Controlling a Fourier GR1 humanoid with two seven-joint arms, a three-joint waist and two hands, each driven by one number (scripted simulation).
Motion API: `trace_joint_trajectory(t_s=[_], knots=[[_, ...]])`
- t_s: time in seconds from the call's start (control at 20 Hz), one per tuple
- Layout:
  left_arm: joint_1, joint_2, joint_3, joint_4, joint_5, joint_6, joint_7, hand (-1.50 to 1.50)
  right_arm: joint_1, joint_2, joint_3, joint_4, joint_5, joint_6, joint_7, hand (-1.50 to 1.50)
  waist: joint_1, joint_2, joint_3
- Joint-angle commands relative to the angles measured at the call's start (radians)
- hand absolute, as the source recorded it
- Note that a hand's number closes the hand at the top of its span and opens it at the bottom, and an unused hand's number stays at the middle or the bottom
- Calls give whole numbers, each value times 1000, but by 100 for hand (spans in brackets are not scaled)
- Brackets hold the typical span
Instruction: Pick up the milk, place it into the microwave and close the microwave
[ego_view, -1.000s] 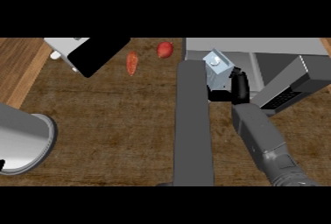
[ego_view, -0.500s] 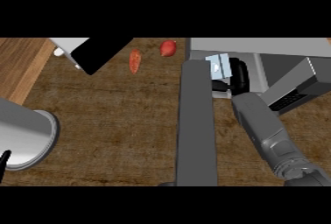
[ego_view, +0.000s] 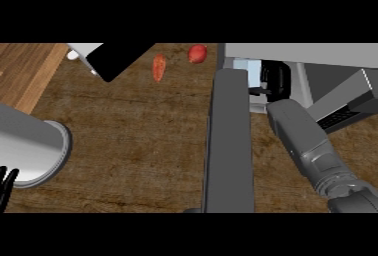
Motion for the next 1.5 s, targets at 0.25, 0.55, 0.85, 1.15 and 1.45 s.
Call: trace_joint_trajectory(t_s=[0.25, 0.55, 0.85, 1.15, 1.45], knots=[[-21, 10, 3, 20, 3, -5, 12, -150, 27, -88, -30, 29, -9, 2, -14, 150, 14, 11, 2], [-41, 24, 4, 30, 15, -18, 16, -150, 43, -102, -39, 54, -10, -39, 9, 150, 38, 22, 3], [-84, 21, -4, 68, -9, 0, 17, -150, 48, -100, 1, 68, 35, -64, 6, 150, 41, 26, 3], [-89, 0, -30, 63, -42, 18, 24, -150, 23, -92, 24, 75, 62, -95, 39, -150, 49, 24, 4], [-141, 30, -22, 106, -38, 7, 27, -150, 4, -55, 34, 61, 76, -113, 40, -150, 49, 27, 3]])
